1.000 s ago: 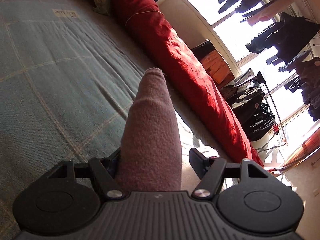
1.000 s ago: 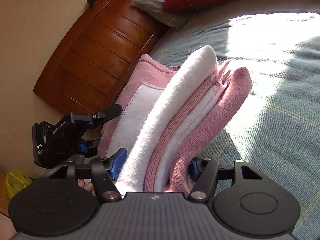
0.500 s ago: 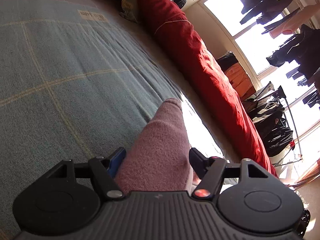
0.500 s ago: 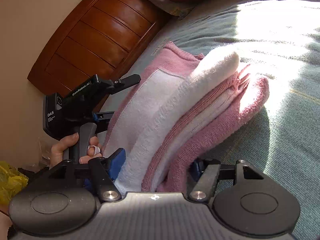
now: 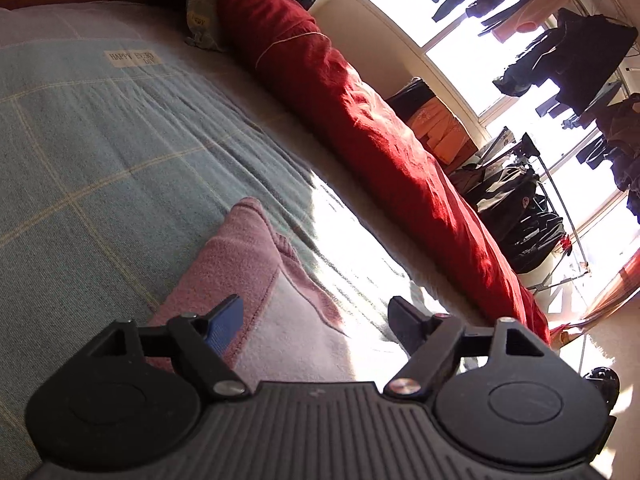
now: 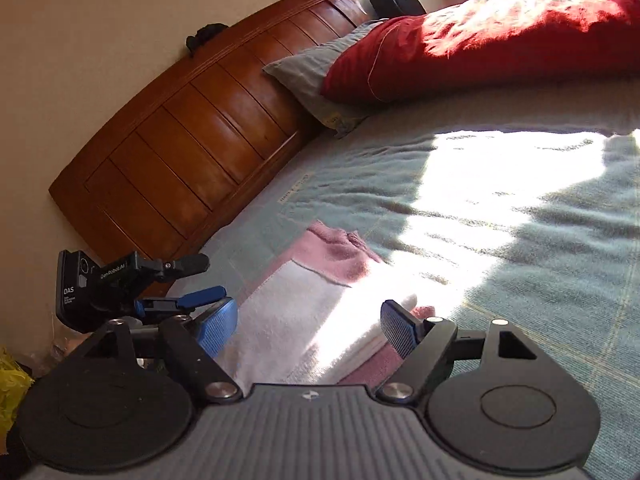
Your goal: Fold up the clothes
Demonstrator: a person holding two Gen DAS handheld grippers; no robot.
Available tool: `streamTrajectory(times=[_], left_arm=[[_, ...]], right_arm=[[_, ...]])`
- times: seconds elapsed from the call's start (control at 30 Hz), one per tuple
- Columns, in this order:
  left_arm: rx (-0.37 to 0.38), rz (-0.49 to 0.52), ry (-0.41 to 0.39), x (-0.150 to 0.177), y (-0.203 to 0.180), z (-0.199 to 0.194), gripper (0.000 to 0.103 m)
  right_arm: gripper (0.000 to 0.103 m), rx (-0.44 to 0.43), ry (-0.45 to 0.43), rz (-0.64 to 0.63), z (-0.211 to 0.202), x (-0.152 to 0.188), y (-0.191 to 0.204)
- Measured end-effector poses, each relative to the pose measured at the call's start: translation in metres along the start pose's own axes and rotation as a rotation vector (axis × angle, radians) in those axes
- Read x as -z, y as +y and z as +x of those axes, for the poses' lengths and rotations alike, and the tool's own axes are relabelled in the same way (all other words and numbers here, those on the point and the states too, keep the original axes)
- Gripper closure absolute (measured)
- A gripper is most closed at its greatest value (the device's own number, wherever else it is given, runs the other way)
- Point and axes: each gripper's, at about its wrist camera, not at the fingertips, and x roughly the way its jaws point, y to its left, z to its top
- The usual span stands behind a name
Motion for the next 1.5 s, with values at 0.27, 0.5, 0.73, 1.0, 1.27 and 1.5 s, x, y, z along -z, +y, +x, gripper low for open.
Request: streamTrajectory(times=[0.27, 0.5, 0.73, 1.0, 1.27, 1.5], left_arm=[[-0.015, -0.071, 0.012, 0.009, 0.027, 0.031, 0.023], [-0.049, -0.066, -0.003, 0.009, 0.022, 0.025, 0.024], [-0.016, -0.017, 0.015, 0.043, 0.012, -0.024, 0.016], [-0.032, -0.107, -0.071, 0.067, 0.038, -0.066, 0.016], [-0.046, -0.141, -0.033, 0.095, 0.043, -0.062, 0.012], [0.031, -0.138, -0.071, 0.1, 0.034, -0.069, 0.01]], right_arm=[[0.016, -0.098, 0.206, -0.148, 0.072, 0.03, 0.012], [0.02, -0.127, 0.164, -0.094, 0.05, 0.029, 0.01], [0.015, -0.214, 0.221, -0.259, 0.043, 0.053, 0.049], [0.015, -0.208, 0.2, -0.244, 0.029, 0.063, 0.044], [0.014, -0.244, 0.275, -0.299, 0.045, 0.084, 0.06], [0.014, -0.213, 0.267, -0.384, 0.028, 0.08, 0.055]])
